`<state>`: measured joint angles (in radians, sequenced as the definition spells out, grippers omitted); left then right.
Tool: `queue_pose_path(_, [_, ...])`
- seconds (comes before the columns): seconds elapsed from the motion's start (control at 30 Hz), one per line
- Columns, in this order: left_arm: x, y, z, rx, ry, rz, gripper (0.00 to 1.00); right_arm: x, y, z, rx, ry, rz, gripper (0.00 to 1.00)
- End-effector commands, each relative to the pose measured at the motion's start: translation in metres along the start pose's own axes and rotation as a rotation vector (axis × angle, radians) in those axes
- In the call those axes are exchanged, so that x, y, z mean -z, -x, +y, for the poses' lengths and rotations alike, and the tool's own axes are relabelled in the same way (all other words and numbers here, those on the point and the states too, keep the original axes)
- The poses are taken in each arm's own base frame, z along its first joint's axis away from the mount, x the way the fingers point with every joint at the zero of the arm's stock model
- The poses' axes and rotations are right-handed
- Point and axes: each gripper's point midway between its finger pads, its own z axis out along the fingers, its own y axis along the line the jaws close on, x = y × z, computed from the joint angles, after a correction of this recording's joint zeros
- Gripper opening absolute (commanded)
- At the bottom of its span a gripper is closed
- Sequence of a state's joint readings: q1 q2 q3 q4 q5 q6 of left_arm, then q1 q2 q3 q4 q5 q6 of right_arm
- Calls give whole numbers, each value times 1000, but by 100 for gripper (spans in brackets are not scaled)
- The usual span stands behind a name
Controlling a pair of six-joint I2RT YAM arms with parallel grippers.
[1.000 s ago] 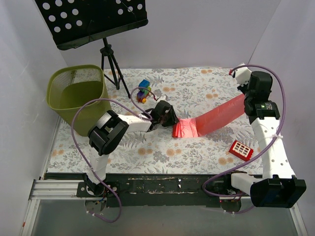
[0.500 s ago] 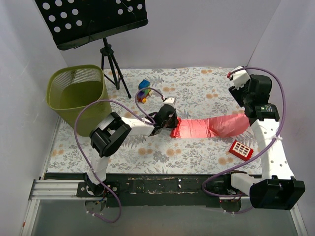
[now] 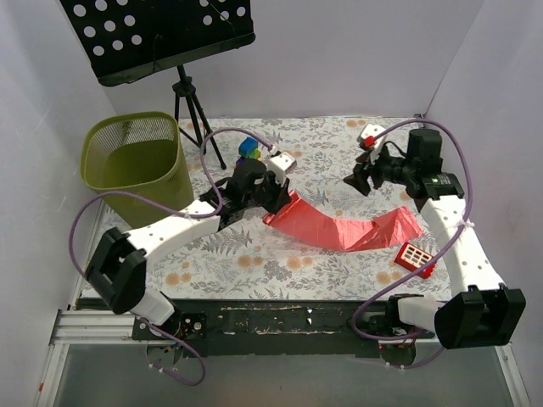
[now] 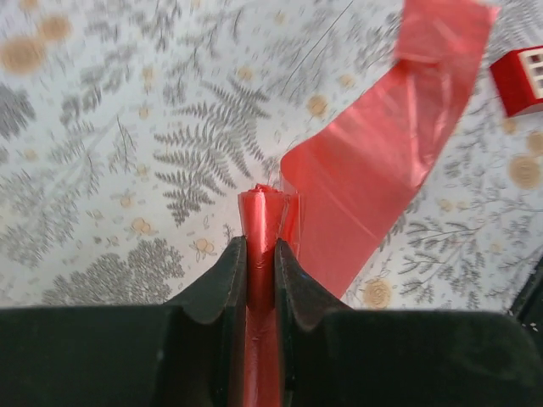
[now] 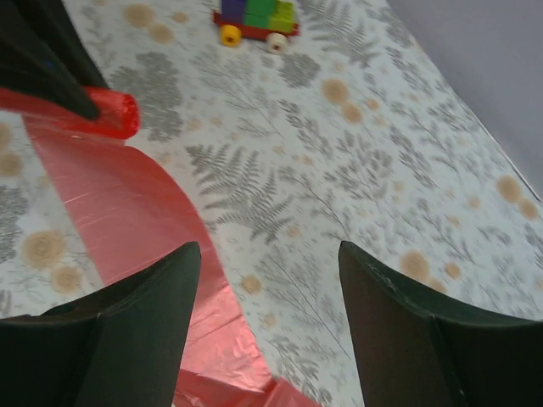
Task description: Put the trash bags into the trash bin
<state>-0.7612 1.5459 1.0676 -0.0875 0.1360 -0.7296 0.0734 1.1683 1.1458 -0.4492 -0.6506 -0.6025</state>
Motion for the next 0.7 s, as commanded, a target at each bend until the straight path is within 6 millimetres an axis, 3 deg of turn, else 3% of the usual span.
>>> queue_pose_path(0.0, [53,55,-19,-166,-106,-93,0,-20,60,50,90,248,-190,75])
queue_pose_path(0.17, [96,111,-19,-247,-81,-220,0,-31,100,73,149,285,-299,77])
queue_pose_path(0.33, [130,153,-8,-300,3,-345,0,-44,134,90,145,328,-370,77])
queue_pose_path(0.5, [150,172,-2,-327,50,-400,0,-60,160,102,160,354,-411,77])
queue_pose_path(0.67, [167,181,11,-347,122,-432,0,-83,171,109,167,379,-424,76])
